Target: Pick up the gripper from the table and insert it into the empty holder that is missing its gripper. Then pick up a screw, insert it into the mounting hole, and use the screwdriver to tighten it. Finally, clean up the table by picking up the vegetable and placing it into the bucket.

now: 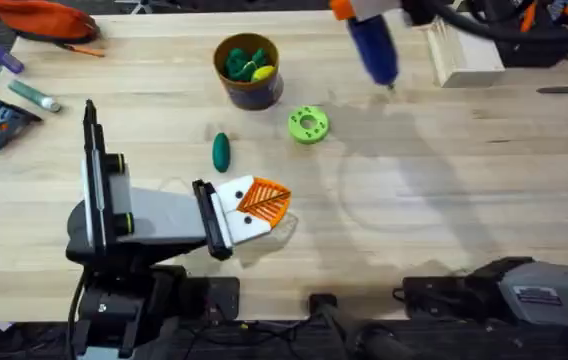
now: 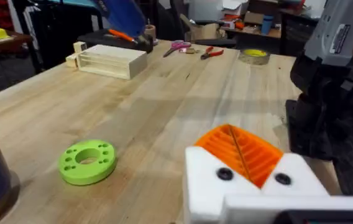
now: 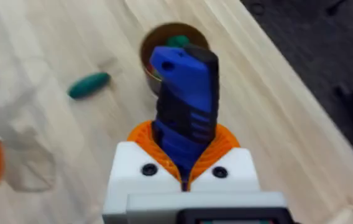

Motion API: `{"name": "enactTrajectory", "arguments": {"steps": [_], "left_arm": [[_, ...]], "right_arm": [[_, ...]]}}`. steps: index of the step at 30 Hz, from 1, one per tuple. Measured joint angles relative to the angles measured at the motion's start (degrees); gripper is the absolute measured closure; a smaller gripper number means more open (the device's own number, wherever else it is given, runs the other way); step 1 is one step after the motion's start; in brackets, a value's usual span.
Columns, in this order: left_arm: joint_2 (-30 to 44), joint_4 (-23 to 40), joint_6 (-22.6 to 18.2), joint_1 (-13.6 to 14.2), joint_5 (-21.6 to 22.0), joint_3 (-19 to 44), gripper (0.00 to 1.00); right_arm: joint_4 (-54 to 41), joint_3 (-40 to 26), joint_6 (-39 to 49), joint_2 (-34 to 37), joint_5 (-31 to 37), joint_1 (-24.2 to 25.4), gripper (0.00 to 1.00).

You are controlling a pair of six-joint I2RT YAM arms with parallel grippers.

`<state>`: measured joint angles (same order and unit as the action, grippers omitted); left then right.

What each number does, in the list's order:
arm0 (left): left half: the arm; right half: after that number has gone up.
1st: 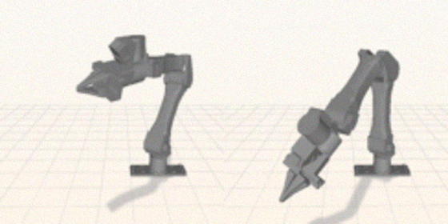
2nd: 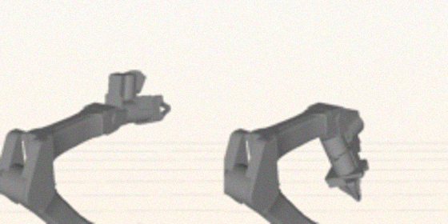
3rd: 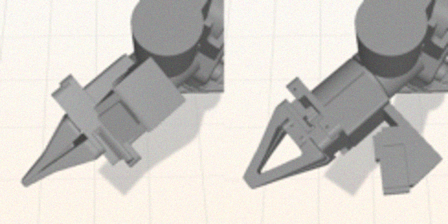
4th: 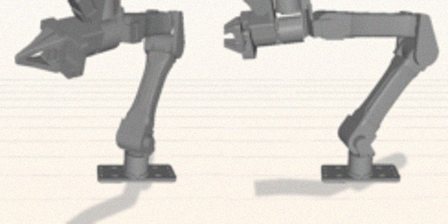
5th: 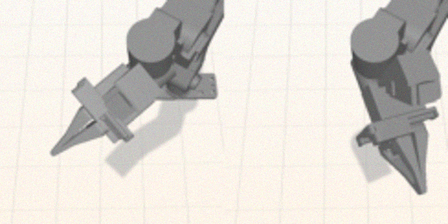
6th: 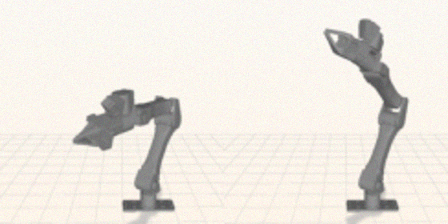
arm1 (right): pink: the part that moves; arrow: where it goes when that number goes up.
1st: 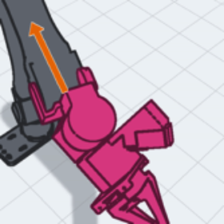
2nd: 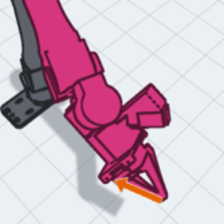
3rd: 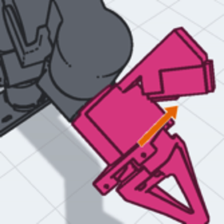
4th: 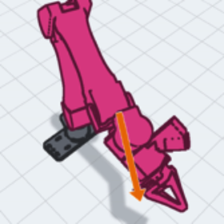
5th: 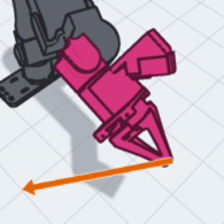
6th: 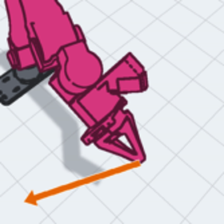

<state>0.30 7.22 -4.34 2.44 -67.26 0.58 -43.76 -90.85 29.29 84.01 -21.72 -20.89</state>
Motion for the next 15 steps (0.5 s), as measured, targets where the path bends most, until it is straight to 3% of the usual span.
{"name": "enactTrajectory", "arguments": {"steps": [8,15], "left_arm": [[0.01,0.00,0.00,0.00,0.00,0.00,0.985],[0.01,0.00,0.00,0.00,-0.02,0.00,0.985]], "right_arm": [[-11.22,-0.87,24.04,0.62,6.77,3.47,0.975],[-23.11,-1.02,43.47,7.96,11.61,6.36,0.975]]}}
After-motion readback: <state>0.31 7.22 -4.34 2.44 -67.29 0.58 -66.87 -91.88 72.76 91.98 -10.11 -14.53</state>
